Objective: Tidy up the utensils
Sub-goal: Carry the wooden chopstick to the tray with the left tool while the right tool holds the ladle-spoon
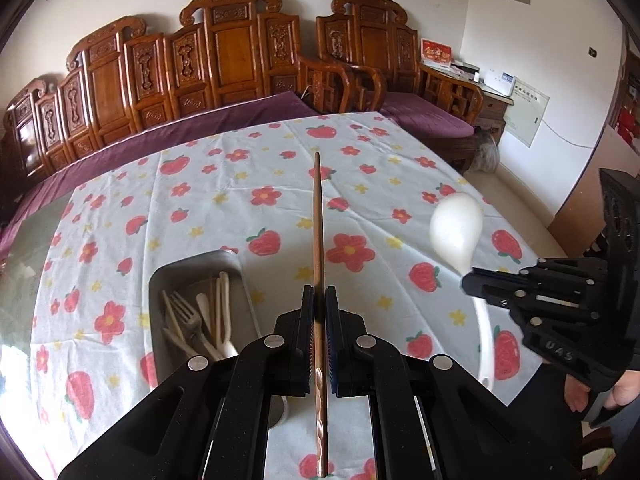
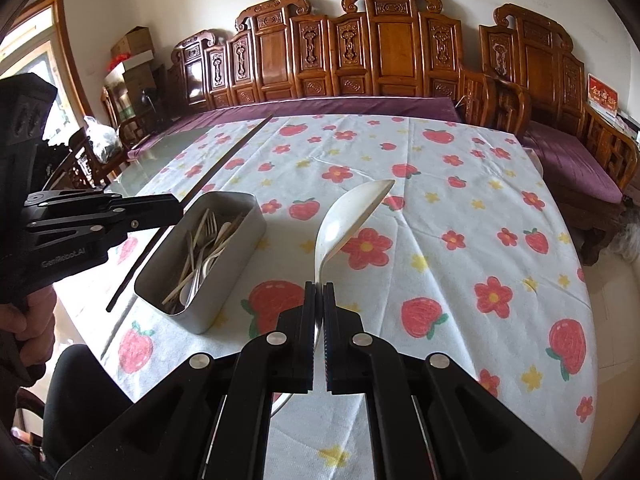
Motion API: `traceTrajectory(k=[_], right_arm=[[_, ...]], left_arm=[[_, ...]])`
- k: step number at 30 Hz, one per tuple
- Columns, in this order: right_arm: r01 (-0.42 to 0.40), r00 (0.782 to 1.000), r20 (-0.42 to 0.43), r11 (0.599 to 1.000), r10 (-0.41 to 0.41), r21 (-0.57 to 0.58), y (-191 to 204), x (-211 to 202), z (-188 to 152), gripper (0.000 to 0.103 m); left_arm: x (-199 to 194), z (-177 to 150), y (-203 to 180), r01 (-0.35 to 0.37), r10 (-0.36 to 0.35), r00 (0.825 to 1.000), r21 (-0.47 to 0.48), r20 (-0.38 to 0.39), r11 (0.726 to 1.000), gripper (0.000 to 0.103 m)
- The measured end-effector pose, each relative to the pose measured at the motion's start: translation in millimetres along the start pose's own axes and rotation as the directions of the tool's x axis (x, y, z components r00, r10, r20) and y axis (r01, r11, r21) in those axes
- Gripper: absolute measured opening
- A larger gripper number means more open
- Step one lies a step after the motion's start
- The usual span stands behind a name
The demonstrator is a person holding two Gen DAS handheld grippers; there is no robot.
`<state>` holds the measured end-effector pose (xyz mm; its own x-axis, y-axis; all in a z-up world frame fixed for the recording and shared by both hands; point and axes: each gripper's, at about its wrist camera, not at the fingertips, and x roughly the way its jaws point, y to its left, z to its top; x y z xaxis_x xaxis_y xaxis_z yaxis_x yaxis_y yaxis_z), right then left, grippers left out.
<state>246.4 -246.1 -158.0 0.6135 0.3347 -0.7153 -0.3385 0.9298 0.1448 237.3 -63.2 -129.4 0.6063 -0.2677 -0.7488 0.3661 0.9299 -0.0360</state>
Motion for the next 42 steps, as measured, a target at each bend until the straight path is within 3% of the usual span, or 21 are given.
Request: traceTrajectory(k=[20,28,42], right_arm=[[-0.030,0.999,-0.036,1.000,0.029,-0.003,13,26,2,0.005],[-0.034,0.998,-0.052,0.999,0.034,0.002,11,34,2,0.005],[-0.047,0.997,-0.068,0.999,0.047,-0.009,17,49,7,0.005]], left_arm=[[58,-38,91,-0.089,0.072,0.984,-0.102,-0.160,0.991,0.005],[82,-46,100,-0.097,0.073,0.976,-0.109,-0.206,0.989,0.005],[101,-44,101,-0.086,0.057,0.974,-0.123,-0.218,0.989,0.005]])
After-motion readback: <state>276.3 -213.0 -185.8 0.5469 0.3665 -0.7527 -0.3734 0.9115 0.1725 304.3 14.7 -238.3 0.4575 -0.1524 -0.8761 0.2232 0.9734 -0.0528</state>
